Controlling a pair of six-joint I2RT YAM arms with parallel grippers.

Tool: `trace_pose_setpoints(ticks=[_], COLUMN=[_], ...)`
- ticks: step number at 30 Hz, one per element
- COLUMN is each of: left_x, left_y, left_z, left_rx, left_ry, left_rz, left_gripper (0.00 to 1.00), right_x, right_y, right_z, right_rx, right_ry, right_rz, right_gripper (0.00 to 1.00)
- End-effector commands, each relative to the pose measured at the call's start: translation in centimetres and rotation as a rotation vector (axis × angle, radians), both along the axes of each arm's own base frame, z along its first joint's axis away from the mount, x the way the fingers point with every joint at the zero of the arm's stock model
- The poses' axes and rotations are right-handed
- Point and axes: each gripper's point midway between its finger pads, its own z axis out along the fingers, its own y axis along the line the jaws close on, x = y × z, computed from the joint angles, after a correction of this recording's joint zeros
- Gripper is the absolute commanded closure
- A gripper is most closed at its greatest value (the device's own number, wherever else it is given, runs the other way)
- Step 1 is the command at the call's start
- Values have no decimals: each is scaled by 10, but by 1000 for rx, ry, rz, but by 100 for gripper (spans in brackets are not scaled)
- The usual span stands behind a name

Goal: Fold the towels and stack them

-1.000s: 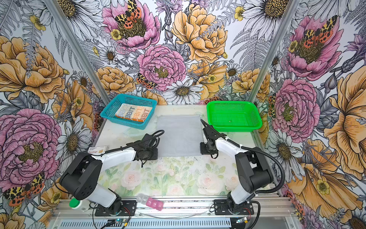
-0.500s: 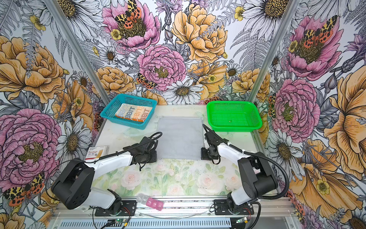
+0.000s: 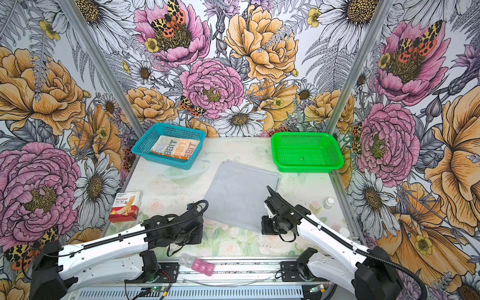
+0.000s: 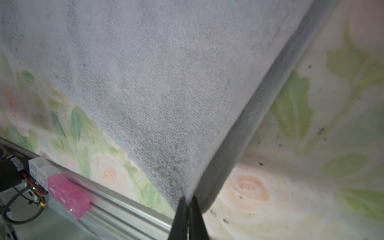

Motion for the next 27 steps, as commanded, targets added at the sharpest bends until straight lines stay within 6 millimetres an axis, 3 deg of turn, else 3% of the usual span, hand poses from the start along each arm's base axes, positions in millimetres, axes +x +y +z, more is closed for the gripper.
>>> trace_pose_setpoints(ticks=[1, 4, 5, 7, 11, 13, 17, 23, 27], left_x=[-13, -17, -15, 0, 37, 55, 77, 85, 87], left_y=[16, 15, 15, 16, 26, 22, -5, -29, -22], left_z=[-8, -10, -9, 0, 12, 4, -12, -37, -50], left_rx=[53, 79, 83, 97, 139, 92, -67, -40, 20], left_ry=[34, 26, 18, -48, -119, -86, -29, 31, 43], left_rz=[95, 82, 77, 83, 93, 77, 11, -70, -41], left_gripper=[90, 89, 85, 64, 47, 46, 54, 57, 58], right_x=[-19, -28, -30, -35, -48, -52, -50, -40, -24], right_y=[-21, -28, -28, -29, -38, -44, -49, -52, -43], right_z=[-8, -11, -12, -15, -19, -18, -8, 12, 37], right_rx=[-108, -150, -152, -156, -220, -257, -289, -312, -269], right_ry=[59, 66, 68, 79, 99, 94, 63, 3, -81], right_rz=[-91, -101, -105, -109, -101, -103, -104, -114, -120], right_gripper=[100, 96, 95, 95, 98, 97, 81, 57, 50])
